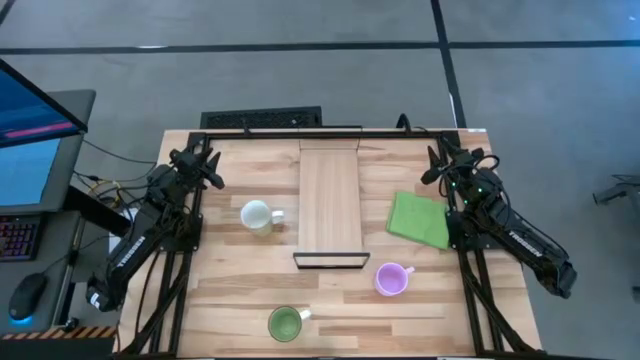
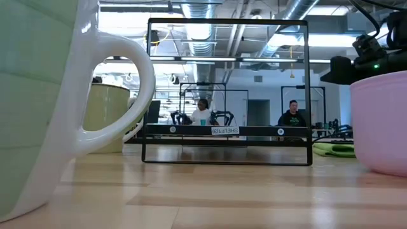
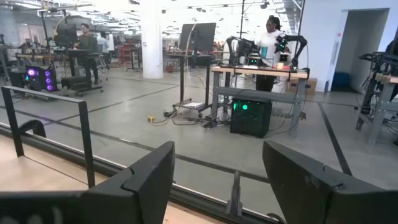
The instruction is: Stack small to large cups/mugs on shelf
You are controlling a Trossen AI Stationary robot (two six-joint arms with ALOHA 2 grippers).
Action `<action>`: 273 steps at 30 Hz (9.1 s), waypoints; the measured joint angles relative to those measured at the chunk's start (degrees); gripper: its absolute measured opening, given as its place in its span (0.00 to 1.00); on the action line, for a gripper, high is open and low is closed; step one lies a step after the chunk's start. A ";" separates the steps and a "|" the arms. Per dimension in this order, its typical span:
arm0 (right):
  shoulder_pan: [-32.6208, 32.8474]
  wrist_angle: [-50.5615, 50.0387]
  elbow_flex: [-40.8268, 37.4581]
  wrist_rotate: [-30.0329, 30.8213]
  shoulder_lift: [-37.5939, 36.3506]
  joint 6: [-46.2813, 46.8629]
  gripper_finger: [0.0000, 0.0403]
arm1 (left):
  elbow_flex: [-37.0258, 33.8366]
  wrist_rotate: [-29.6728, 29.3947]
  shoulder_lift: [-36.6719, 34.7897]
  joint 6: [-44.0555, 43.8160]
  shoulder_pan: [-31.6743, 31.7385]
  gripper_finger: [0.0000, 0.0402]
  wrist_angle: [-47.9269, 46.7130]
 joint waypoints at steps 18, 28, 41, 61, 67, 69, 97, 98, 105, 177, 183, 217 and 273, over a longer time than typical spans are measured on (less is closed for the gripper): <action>0.01 0.00 0.02 0.02 0.01 0.00 0.66 | 0.00 0.02 0.02 0.00 0.00 0.31 0.00; 0.02 0.00 0.00 0.02 0.02 0.00 0.66 | 0.01 0.00 0.01 -0.01 -0.01 0.31 0.02; 0.00 0.02 0.02 0.02 0.00 0.00 0.66 | 0.00 0.02 0.01 0.00 -0.01 0.31 0.00; 0.02 0.00 0.02 0.00 0.00 0.00 0.66 | 0.00 0.01 0.00 0.00 0.00 0.31 0.02; 0.00 0.02 0.00 0.02 0.00 0.00 0.66 | 0.01 0.02 0.01 -0.02 -0.02 0.31 0.02; 0.00 0.00 0.01 0.00 0.01 0.00 0.66 | 0.00 0.02 0.00 0.00 0.00 0.31 0.00; 0.00 0.00 0.02 0.00 0.02 0.00 0.66 | 0.00 0.01 0.00 -0.02 -0.01 0.31 0.02; 0.02 0.01 0.02 0.00 0.01 0.00 0.66 | 0.01 0.02 0.00 -0.01 -0.01 0.31 0.02; 0.02 0.00 0.00 0.00 0.02 0.00 0.66 | 0.00 0.01 0.01 -0.01 -0.01 0.31 0.01; 0.00 0.02 0.02 0.00 0.02 0.07 0.66 | 0.00 5.77 0.01 -4.32 -0.02 0.31 1.33; 0.00 0.00 0.02 0.00 0.02 0.04 0.66 | 0.00 5.76 0.00 -5.54 -0.02 0.31 1.33; 0.00 0.00 0.00 0.00 0.00 0.02 0.66 | 7.33 30.47 0.04 -10.14 -0.06 0.96 -1.99; 0.00 0.02 0.02 0.02 0.00 -0.46 0.66 | 54.71 -10.29 67.29 -14.18 -50.95 0.96 -57.97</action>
